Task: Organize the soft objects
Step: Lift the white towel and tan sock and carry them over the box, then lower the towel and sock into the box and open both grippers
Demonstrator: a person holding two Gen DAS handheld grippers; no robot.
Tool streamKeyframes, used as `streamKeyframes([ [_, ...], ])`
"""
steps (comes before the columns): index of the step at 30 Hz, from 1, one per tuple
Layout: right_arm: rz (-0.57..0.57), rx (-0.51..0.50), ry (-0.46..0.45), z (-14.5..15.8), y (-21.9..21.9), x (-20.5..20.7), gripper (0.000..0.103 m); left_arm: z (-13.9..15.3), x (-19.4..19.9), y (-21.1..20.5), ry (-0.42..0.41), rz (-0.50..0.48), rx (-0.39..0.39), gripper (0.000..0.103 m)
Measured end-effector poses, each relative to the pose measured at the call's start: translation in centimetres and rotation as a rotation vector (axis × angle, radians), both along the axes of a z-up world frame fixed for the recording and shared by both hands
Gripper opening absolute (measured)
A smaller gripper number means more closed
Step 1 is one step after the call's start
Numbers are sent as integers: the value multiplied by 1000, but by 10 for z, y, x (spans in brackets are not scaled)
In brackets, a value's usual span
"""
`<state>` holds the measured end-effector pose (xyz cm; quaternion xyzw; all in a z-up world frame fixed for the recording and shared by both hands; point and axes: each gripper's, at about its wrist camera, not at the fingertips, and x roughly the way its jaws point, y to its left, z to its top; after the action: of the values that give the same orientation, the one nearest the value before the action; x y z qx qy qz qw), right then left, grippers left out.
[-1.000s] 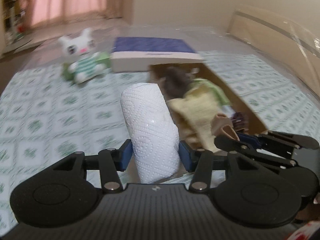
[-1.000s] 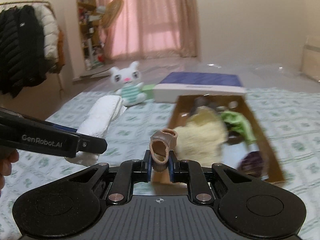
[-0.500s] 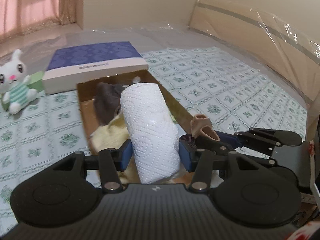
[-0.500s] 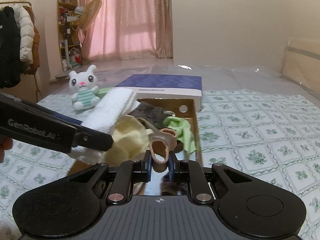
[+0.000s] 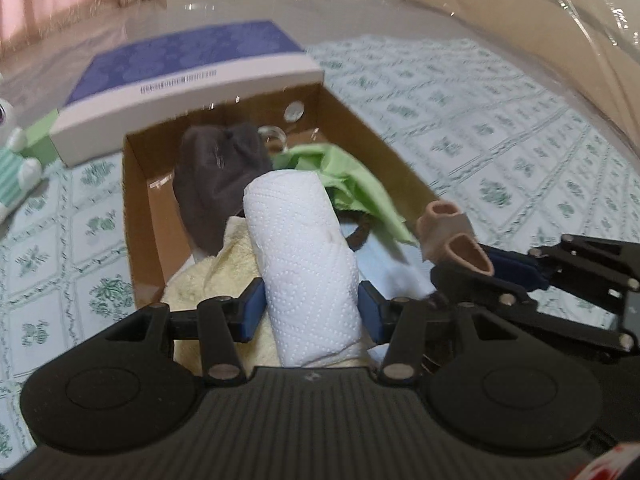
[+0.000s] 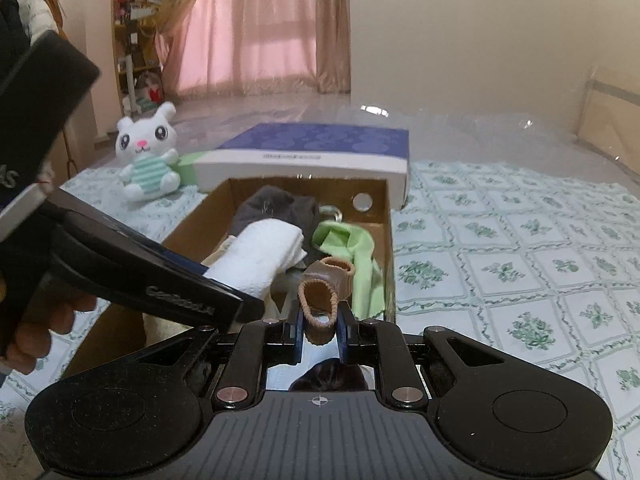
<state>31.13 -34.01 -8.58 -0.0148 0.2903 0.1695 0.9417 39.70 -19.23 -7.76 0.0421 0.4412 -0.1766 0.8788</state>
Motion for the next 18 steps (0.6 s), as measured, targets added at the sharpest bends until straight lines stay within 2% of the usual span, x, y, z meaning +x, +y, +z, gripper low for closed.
streamKeyframes([
  [2, -1, -6, 16, -4, 0, 6, 16, -8, 6, 0, 19, -4, 7, 43],
  [6, 2, -8, 40, -10, 0, 14, 17, -13, 5, 1, 16, -5, 19, 43],
  [15, 5, 6, 30, -8, -4, 18, 17, 0, -4, 13, 10, -7, -10, 55],
  [17, 22, 17, 29, -6, -4, 18, 20, 3, -7, 15, 1, -10, -4, 61],
  [18, 27, 18, 29, -5, -3, 19, 26, 5, -9, 16, -5, -11, 0, 61],
])
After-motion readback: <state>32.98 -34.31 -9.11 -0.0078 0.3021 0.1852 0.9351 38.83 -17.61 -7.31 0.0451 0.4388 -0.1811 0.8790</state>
